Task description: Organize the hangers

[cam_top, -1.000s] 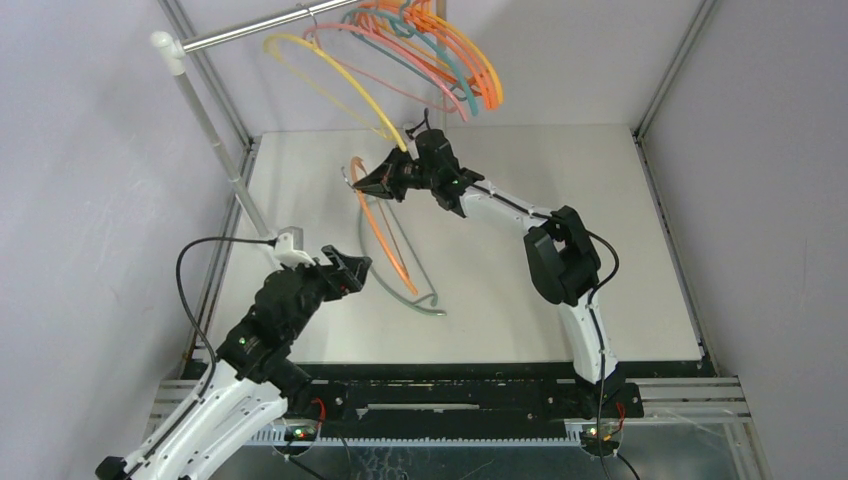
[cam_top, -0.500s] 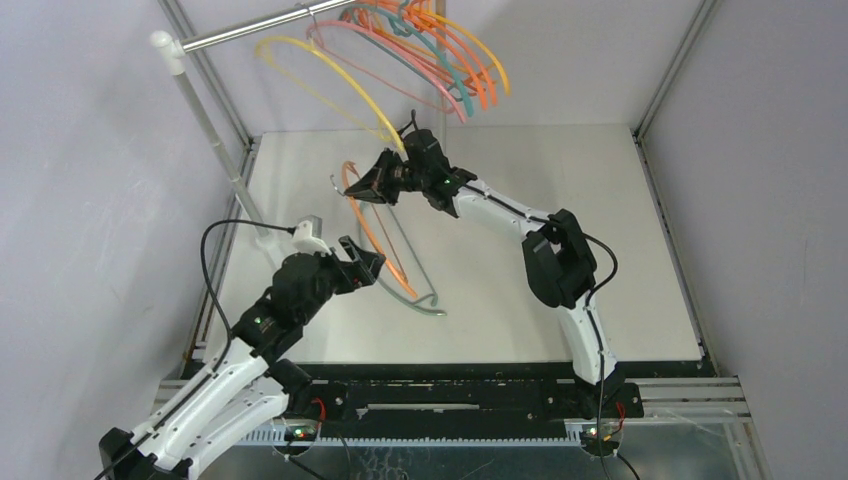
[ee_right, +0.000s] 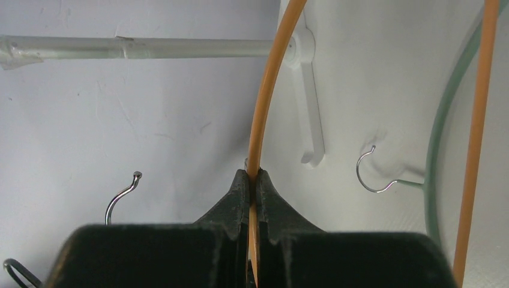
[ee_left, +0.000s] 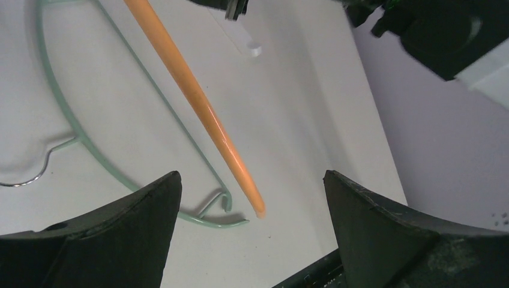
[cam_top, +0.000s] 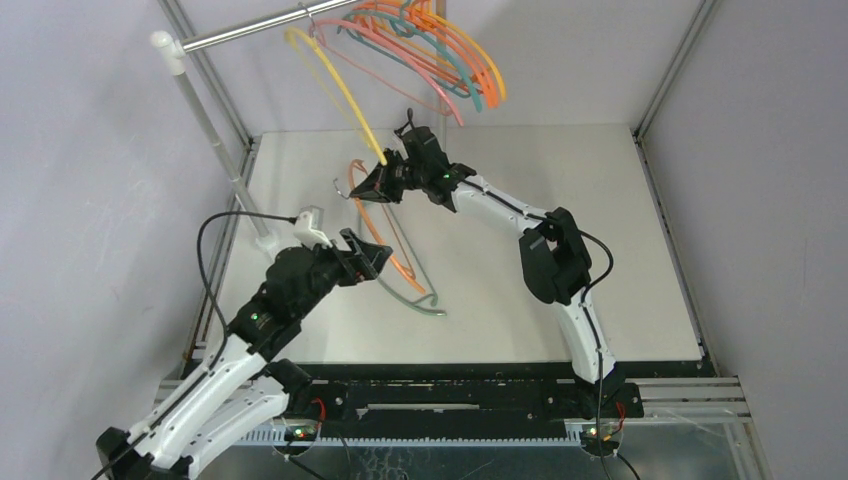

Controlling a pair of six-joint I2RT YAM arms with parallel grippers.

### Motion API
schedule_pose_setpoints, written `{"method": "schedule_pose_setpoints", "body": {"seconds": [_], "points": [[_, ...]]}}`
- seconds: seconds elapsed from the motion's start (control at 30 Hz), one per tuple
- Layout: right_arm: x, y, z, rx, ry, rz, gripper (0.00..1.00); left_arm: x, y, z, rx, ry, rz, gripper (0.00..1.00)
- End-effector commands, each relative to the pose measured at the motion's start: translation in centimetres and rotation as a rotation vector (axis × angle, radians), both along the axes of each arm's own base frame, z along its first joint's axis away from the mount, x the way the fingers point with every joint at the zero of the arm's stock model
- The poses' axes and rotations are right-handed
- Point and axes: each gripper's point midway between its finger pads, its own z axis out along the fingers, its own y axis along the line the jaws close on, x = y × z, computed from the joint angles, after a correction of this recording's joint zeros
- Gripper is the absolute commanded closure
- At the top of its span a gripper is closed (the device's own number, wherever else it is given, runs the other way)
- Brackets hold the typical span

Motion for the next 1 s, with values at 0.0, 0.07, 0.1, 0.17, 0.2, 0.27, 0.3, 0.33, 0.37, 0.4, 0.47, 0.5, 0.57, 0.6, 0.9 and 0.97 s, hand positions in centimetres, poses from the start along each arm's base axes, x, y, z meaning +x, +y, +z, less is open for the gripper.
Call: {"method": "schedule_pose_setpoints", "body": {"seconds": [0.0, 0.07, 0.1, 0.17, 0.2, 0.27, 0.3, 0.33, 0.37, 0.4, 0.47, 0.5, 0.57, 0.6, 0.9, 0.97], "points": [[-1.3, 1.2, 4.4, 0.047, -0.141, 0.066, 1.0, 1.0, -2.2, 1.6, -0.017, -0.028, -0.071, 0.11], [-1.6, 1.2, 4.4, 0.025, -0.172, 0.089, 1.0, 1.4, -2.7, 0.9, -0.002, -0.004, -0.084, 0.12], [-1.8, 1.1, 4.6, 0.021, -0.19, 0.102, 1.0, 1.5, -2.9, 0.3, 0.005, 0.012, -0.085, 0.1], [-2.3, 1.0, 4.8, 0.019, -0.204, 0.135, 1.0, 1.8, -2.8, -0.5, 0.01, 0.036, -0.07, 0.1], [-2.7, 1.0, 4.8, 0.019, -0.21, 0.152, 1.0, 1.9, -2.8, -0.9, 0.014, 0.048, -0.061, 0.1], [-3.3, 0.9, 5.0, 0.017, -0.227, 0.178, 1.0, 2.2, -2.8, -1.9, 0.025, 0.072, -0.051, 0.1], [-3.5, 0.9, 5.1, 0.019, -0.235, 0.186, 1.0, 2.2, -2.8, -2.2, 0.028, 0.082, -0.05, 0.1], [-3.7, 0.9, 5.2, 0.02, -0.238, 0.194, 1.0, 2.3, -2.9, -2.5, 0.029, 0.089, -0.049, 0.1], [-3.9, 0.9, 5.4, 0.023, -0.243, 0.2, 1.0, 2.4, -3.0, -2.8, 0.031, 0.095, -0.05, 0.1], [-4.0, 0.9, 5.6, 0.017, -0.262, 0.205, 1.0, 2.5, -3.1, -2.9, 0.03, 0.094, -0.049, 0.11], [-4.2, 0.8, 5.9, 0.015, -0.276, 0.22, 1.0, 2.8, -3.0, -3.0, 0.032, 0.095, -0.039, 0.11], [-4.3, 0.8, 6.1, 0.022, -0.279, 0.231, 1.0, 2.9, -3.0, -3.3, 0.037, 0.1, -0.037, 0.12], [-4.3, 0.5, 6.4, 0.038, -0.275, 0.246, 1.0, 3.1, -3.0, -3.9, 0.044, 0.113, -0.026, 0.18], [-4.5, 0.5, 6.7, 0.052, -0.269, 0.253, 1.0, 3.1, -2.9, -4.5, 0.048, 0.123, -0.019, 0.24], [-4.2, 0.1, 11.2, 0.152, -0.283, 0.205, 1.0, 3.4, -2.5, -7.3, 0.068, 0.183, 0.022, 0.38], [-3.5, 0.1, 12.3, 0.203, -0.254, 0.171, 1.0, 3.4, -2.1, -7.1, 0.072, 0.177, 0.043, 0.34]]}}
